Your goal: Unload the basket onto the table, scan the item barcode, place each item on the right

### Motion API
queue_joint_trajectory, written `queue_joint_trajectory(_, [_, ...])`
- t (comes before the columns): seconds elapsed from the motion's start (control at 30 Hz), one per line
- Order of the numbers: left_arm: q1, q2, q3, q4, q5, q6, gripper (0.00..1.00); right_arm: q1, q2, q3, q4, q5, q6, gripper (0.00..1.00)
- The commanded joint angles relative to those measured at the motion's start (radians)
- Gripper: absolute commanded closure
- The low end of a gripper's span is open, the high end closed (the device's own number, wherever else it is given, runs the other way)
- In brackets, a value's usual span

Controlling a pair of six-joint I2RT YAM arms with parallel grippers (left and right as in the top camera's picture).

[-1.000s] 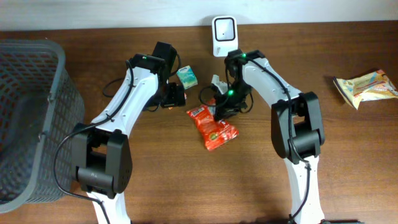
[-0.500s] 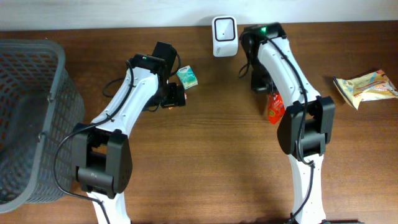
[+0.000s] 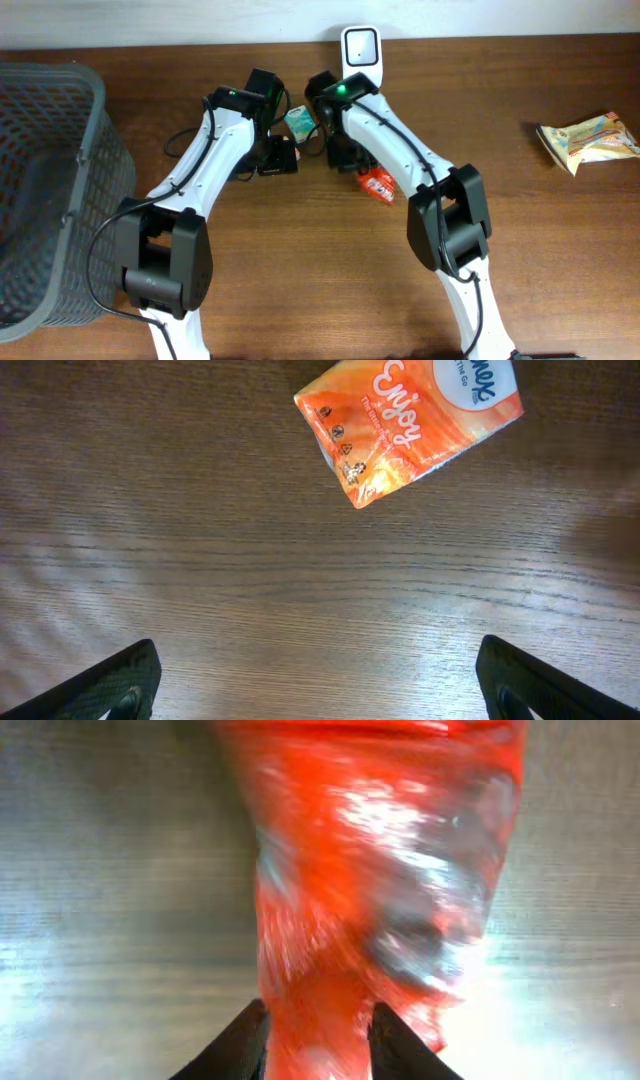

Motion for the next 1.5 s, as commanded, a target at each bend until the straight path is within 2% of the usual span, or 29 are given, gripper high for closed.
queue_joint_trajectory(0.0, [-0.001,-0.027,-0.006,0.0,-0.007,-0.009,0.01,-0.04,-0.016,0.193,-0.122,-0.016,0.002,0.31])
queue_joint_trajectory(0.07, [-0.001,-0.027,-0.005,0.002,-0.007,-0.009,0.01,-0.103,-0.016,0.344,-0.198,-0.016,0.001,0.15])
queue_joint_trajectory(0.1, [-0.001,-0.027,-0.006,0.002,-0.007,-0.009,0.01,-0.133,-0.016,0.367,-0.204,-0.024,0.001,0.01])
queue_joint_trajectory(0.2, [-0.001,-0.027,-0.006,0.008,-0.007,-0.009,0.01,-0.231,-0.014,0.323,-0.204,-0.176,-0.087,0.01])
queue_joint_trajectory(0.33, [-0.004,-0.027,-0.006,0.029,-0.006,-0.009,0.01,-0.248,-0.014,0.065,-0.039,-0.399,-0.216,0.0])
queue_joint_trajectory(0.43, [-0.004,-0.027,-0.006,0.028,-0.006,-0.009,0.01,-0.247,-0.014,-0.119,0.095,-0.423,-0.217,0.11])
queue_joint_trajectory(0.5, [-0.004,-0.027,-0.006,0.029,-0.006,-0.009,0.01,-0.247,-0.014,-0.198,0.149,-0.429,-0.217,0.23])
queue_joint_trajectory(0.53, [-0.004,-0.027,-0.006,0.029,-0.006,-0.009,0.01,-0.247,-0.014,-0.223,0.167,-0.422,-0.216,0.35])
queue_joint_trajectory(0.6, [-0.004,-0.027,-0.006,0.027,-0.006,-0.009,0.01,-0.248,-0.016,-0.214,0.159,-0.415,-0.208,0.45])
queue_joint_trajectory(0.63, [-0.004,-0.027,-0.006,0.025,-0.006,-0.009,0.01,-0.251,-0.016,-0.186,0.134,-0.415,-0.209,0.56])
queue_joint_trajectory(0.7, [-0.004,-0.027,-0.006,0.025,-0.007,-0.009,0.01,-0.25,-0.016,-0.105,0.058,-0.38,-0.209,0.56])
queue_joint_trajectory(0.77, [-0.004,-0.027,-0.006,0.025,-0.007,-0.009,0.01,-0.25,-0.016,0.002,-0.051,-0.26,-0.209,0.35])
queue_joint_trajectory(0.8, [-0.004,-0.027,-0.006,0.025,-0.006,-0.009,0.01,-0.25,-0.016,0.025,-0.072,-0.244,-0.209,0.32])
queue_joint_trajectory(0.87, [-0.004,-0.027,-0.006,0.028,-0.006,-0.009,0.01,-0.245,-0.016,0.034,-0.082,-0.242,-0.209,0.31])
queue_joint_trajectory(1.03, [-0.004,-0.027,-0.006,0.023,-0.007,-0.009,0.01,-0.201,-0.014,-0.104,0.038,-0.257,-0.19,0.33])
queue_joint_trajectory(1.17, [-0.004,-0.027,-0.006,0.024,-0.006,-0.009,0.01,-0.162,-0.014,-0.166,0.097,-0.255,-0.18,0.42])
queue_joint_trajectory(1.23, [-0.005,-0.027,-0.006,0.024,-0.006,-0.009,0.01,-0.156,-0.014,-0.17,0.101,-0.211,-0.14,0.59])
queue_joint_trajectory(1.3, [-0.005,-0.027,-0.006,0.024,-0.006,-0.009,0.01,-0.158,-0.014,-0.169,0.076,-0.174,-0.129,0.64])
queue_joint_trajectory(1.4, [-0.005,-0.027,-0.006,0.024,-0.006,-0.009,0.01,-0.159,-0.014,-0.113,-0.004,-0.174,-0.13,0.87])
queue_joint_trajectory(1.47, [-0.005,-0.027,-0.006,0.024,-0.006,-0.009,0.01,-0.159,-0.014,-0.015,-0.056,-0.174,-0.13,0.96])
